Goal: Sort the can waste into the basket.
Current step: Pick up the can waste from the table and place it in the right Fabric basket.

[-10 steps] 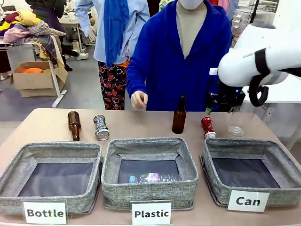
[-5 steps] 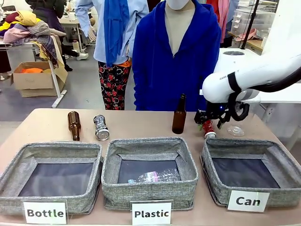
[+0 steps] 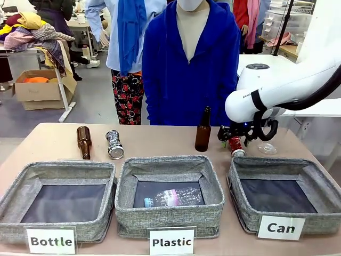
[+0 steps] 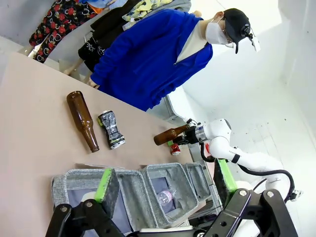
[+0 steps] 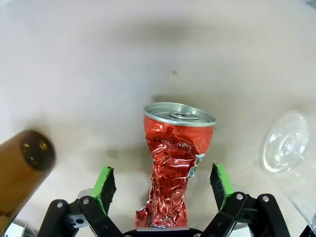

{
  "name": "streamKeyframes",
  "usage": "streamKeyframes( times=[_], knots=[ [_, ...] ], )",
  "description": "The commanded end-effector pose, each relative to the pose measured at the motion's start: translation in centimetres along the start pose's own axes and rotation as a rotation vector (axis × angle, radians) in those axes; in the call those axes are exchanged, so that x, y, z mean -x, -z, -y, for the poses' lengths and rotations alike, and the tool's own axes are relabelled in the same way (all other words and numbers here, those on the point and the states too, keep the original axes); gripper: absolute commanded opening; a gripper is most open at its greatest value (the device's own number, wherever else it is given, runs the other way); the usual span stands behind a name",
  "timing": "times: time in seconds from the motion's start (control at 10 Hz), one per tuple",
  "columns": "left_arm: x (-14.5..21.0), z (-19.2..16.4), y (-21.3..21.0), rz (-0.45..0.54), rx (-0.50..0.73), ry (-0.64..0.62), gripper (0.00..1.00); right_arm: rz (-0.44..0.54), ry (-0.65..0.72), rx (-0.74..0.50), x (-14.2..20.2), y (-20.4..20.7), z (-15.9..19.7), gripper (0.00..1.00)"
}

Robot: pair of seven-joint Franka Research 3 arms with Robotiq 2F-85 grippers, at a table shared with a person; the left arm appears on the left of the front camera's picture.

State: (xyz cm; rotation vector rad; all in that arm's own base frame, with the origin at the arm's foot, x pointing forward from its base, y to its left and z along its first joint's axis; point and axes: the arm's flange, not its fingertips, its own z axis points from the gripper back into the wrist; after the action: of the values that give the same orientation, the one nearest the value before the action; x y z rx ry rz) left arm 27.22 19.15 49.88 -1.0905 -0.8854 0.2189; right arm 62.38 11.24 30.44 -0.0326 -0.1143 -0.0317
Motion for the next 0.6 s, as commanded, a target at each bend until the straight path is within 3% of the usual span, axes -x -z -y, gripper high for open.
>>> streamKeyframes(
  times=[0.0,0.1,0.2,0.3,0.4,0.5],
  knots=[
    [0.08,-0.05,-0.23,-0.005,0.006,0.013,1.0,0.032,0.03,0.04,-0.19,0.03,-0.52,1.0],
    [0.08,-0.05,-0.23,-0.005,0.006,0.013,1.0,0.034,0.027,0.033,-0.21,-0.01,-0.41,0.41],
    [0.08,-0.05,-0.23,-0.005,0.006,0.013,1.0,0.035,0.032,0.03,-0.22,-0.08,-0.34,0.41],
    [0.08,-0.05,-0.23,-0.005,0.006,0.013,1.0,0.037,0.033,0.029,-0.2,-0.08,-0.34,0.0],
    [0.08,-0.05,-0.23,-0.005,0.006,0.013,1.0,0.036,0.03,0.027,-0.2,0.02,-0.45,0.35],
    [0.08,-0.05,-0.23,-0.005,0.006,0.013,1.0,0.032,0.028,0.024,-0.19,0.01,-0.46,0.0]
  ],
)
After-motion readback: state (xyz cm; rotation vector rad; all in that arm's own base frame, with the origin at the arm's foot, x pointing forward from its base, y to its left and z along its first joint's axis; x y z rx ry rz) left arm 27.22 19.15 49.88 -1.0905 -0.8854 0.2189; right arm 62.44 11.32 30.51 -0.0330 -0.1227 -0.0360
